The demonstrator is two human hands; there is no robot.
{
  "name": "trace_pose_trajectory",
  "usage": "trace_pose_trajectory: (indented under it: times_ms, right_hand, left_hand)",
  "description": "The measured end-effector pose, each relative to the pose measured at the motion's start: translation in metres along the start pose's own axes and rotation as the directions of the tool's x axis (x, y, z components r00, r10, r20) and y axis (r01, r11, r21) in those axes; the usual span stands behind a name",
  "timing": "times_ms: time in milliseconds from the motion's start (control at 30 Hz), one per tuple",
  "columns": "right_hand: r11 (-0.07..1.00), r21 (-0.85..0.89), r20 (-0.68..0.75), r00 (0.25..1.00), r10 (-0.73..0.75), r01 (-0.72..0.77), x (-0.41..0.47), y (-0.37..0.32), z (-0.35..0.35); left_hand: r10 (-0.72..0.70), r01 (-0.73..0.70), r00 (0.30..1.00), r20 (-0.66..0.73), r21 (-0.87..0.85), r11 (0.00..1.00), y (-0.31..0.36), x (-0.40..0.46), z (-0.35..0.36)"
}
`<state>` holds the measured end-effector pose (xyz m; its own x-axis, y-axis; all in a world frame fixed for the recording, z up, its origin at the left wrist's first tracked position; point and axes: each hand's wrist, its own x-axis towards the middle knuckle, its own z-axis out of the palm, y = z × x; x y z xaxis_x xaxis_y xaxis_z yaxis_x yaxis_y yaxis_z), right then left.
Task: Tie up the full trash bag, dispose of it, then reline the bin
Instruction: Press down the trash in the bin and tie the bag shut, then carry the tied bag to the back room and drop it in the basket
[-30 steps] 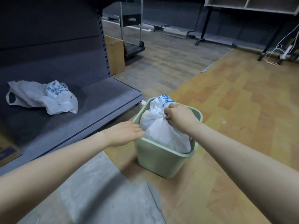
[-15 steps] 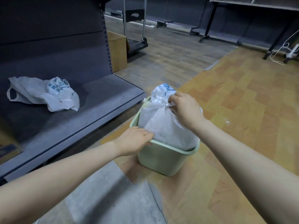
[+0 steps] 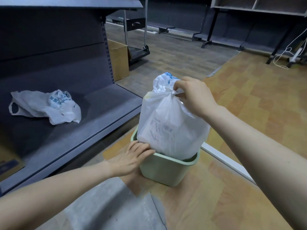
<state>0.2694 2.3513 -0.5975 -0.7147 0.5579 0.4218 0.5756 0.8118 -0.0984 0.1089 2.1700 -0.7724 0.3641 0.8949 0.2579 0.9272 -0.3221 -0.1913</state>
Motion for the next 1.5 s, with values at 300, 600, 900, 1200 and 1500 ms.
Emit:
trace_pose_trajectory:
  times_ms: [300,600,900,1200,1500]
  right_hand:
    - [0.992,0.117,0.107,0.993,-0.053,0.04,0.042,0.002,-0.041]
    - [0.984,0.173,0.307,0.952,-0.017,-0.038,0.087,-0.015,-0.154]
    - [0.999,0.038,0.323,0.945,-0.044,0.033,0.155,-0.061,-0.337]
    - [0.957,-0.042,0.294,0.919,-0.264,0.288,0.194,-0.121,-0.516]
    - [0.869,0.037,0.287,0.828,-0.482,0.493,0.185,-0.215,-0.62]
  left_hand:
    - [-0.047,0.116,0.873,0.486,-0.114,0.987,-0.01,-0.004,-0.034]
    - [-0.238,0.472,0.604,0.76,-0.101,0.876,-0.048,0.043,-0.198]
    - [-0.423,0.697,0.475,0.772,-0.037,0.716,-0.064,0.107,-0.404]
    - [-0.614,0.784,0.379,0.692,0.112,0.611,-0.076,0.096,-0.607]
    - [-0.692,0.771,0.356,0.629,0.221,0.597,-0.035,0.008,-0.754]
